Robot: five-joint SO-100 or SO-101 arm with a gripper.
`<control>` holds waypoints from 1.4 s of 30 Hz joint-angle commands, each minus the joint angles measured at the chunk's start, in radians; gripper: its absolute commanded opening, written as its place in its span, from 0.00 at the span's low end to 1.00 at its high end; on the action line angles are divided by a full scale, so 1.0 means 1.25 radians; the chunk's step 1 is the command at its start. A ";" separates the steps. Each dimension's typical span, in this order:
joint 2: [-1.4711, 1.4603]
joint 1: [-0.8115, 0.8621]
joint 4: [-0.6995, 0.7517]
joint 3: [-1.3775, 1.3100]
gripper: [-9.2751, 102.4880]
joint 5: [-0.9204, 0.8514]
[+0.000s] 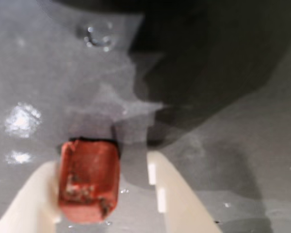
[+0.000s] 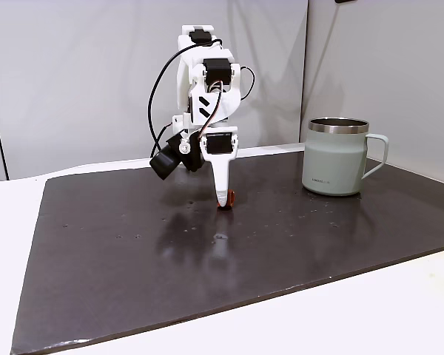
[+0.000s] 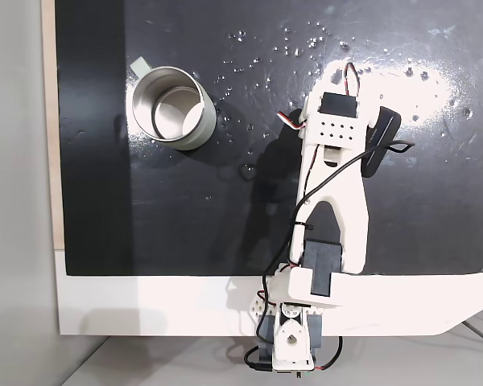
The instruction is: Grasp a cube and put it in the cup.
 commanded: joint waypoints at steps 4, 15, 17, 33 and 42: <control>0.010 -0.002 -0.013 -0.048 0.19 0.004; 0.067 0.000 0.001 -0.043 0.14 0.004; 0.090 -0.002 0.011 -0.043 0.14 0.004; 0.391 -0.049 0.125 -0.043 0.14 -0.026; 0.524 -0.063 0.182 -0.069 0.13 -0.034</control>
